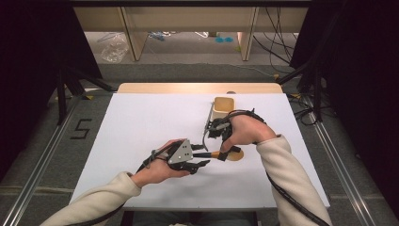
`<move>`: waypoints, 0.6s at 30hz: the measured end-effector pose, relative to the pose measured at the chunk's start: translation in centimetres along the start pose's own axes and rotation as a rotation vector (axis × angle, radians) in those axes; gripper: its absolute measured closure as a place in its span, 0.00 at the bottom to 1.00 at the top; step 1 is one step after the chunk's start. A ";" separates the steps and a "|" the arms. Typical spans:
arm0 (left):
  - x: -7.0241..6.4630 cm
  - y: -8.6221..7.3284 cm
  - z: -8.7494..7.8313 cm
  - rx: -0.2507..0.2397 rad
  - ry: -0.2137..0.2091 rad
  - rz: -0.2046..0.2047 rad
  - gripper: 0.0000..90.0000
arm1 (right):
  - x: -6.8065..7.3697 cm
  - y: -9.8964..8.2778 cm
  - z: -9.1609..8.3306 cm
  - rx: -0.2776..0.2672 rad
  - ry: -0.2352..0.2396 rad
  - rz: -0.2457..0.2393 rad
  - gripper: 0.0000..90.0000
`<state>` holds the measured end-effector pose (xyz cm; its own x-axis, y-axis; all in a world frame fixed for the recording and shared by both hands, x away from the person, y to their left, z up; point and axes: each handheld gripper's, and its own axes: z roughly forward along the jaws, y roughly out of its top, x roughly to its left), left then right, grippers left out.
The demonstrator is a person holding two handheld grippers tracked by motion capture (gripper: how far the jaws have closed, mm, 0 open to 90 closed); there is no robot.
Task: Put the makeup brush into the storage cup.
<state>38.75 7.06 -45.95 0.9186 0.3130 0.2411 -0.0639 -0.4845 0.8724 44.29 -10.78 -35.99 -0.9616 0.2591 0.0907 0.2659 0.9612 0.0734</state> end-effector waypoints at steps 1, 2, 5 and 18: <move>-0.1 0.0 0.1 -0.001 -0.005 0.001 0.57 | 0.0 0.1 0.1 -0.003 0.000 -0.003 0.70; -0.1 0.0 0.1 -0.001 -0.005 0.001 0.59 | 0.0 0.1 0.1 -0.003 0.000 -0.003 0.70; 0.0 0.1 0.2 0.008 0.002 0.027 0.64 | 0.1 0.3 0.0 0.003 0.006 -0.006 0.70; -0.4 0.0 0.6 0.053 0.014 0.109 0.79 | 0.2 0.9 -0.1 0.019 0.008 -0.017 0.70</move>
<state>38.61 6.43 -46.30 0.9020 0.2670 0.3393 -0.1421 -0.5586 0.8171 44.31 -9.87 -35.80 -0.9653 0.2421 0.0974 0.2482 0.9671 0.0564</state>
